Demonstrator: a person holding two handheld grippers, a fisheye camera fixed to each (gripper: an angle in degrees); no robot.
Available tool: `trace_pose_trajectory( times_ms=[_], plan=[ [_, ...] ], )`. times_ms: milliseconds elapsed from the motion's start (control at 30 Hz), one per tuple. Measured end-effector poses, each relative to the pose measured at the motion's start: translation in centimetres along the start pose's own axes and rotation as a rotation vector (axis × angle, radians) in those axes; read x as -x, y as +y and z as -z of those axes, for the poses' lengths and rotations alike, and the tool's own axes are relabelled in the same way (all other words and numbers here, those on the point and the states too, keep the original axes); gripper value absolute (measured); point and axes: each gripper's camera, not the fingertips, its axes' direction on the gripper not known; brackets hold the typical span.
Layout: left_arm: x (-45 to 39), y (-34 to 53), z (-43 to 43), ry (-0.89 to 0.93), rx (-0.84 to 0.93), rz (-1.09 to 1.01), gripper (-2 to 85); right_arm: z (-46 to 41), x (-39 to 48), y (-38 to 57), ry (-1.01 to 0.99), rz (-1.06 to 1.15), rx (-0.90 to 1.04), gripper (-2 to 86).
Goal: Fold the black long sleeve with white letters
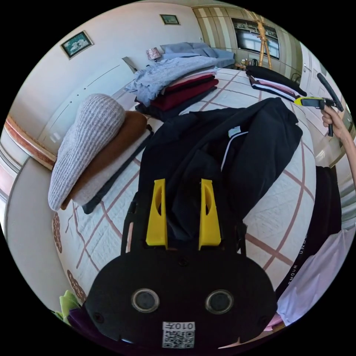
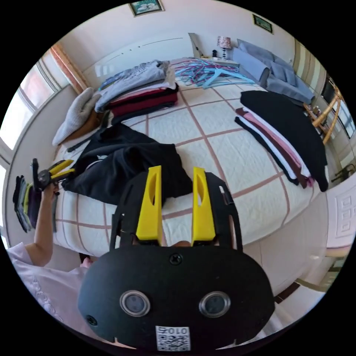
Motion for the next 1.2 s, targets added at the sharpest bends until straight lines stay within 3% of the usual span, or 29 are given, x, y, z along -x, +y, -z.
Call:
trace_pose_trajectory(
  times_ms=[67,133,300,367,500,633,700,733,833,900,1000,1200],
  plan=[
    [0.1,0.2,-0.3,0.026,-0.003,0.028,9.5,-0.4,1.7,-0.9,-0.176,0.103,-0.005,11.5],
    [-0.6,0.1,-0.7,0.027,0.010,0.021,7.2,-1.1,3.5,-1.1,-0.229,0.162,-0.015,10.9],
    [-2.0,0.3,-0.6,-0.048,0.014,-0.008,2.9,-4.6,7.9,-2.4,-0.152,0.228,0.002,7.0],
    [-1.1,0.9,0.0,-0.008,-0.011,0.026,1.9,-5.5,9.7,-2.7,-0.030,0.262,0.031,4.7],
    [3.4,3.9,4.6,0.087,-0.152,0.161,0.7,-2.4,11.1,-1.2,0.012,0.353,-0.023,3.8],
    [6.3,8.7,10.5,0.129,-0.272,0.242,0.4,5.4,10.9,6.3,-0.219,0.630,-0.269,3.9],
    [6.5,10.8,12.2,0.185,-0.288,0.232,0.4,6.6,10.7,11.2,-0.332,0.829,-0.274,4.5],
    [6.6,12.1,12.8,0.242,-0.283,0.226,0.5,5.7,10.5,14.0,-0.358,0.897,-0.181,4.6],
    [6.8,14.8,11.1,0.384,-0.202,0.246,0.8,-0.9,10.4,19.3,-0.315,0.862,0.194,4.6],
    [7.0,16.1,8.7,0.411,-0.152,0.349,1.1,-4.4,11.0,22.1,-0.279,0.828,0.313,4.6],
    [6.1,17.4,6.0,0.423,-0.104,0.436,2.0,-6.6,11.7,24.2,-0.258,0.728,0.297,5.0],
    [0.9,17.6,7.3,0.116,-0.045,0.370,3.8,-3.4,11.9,26.5,-0.237,0.591,0.111,7.2]
  ],
)
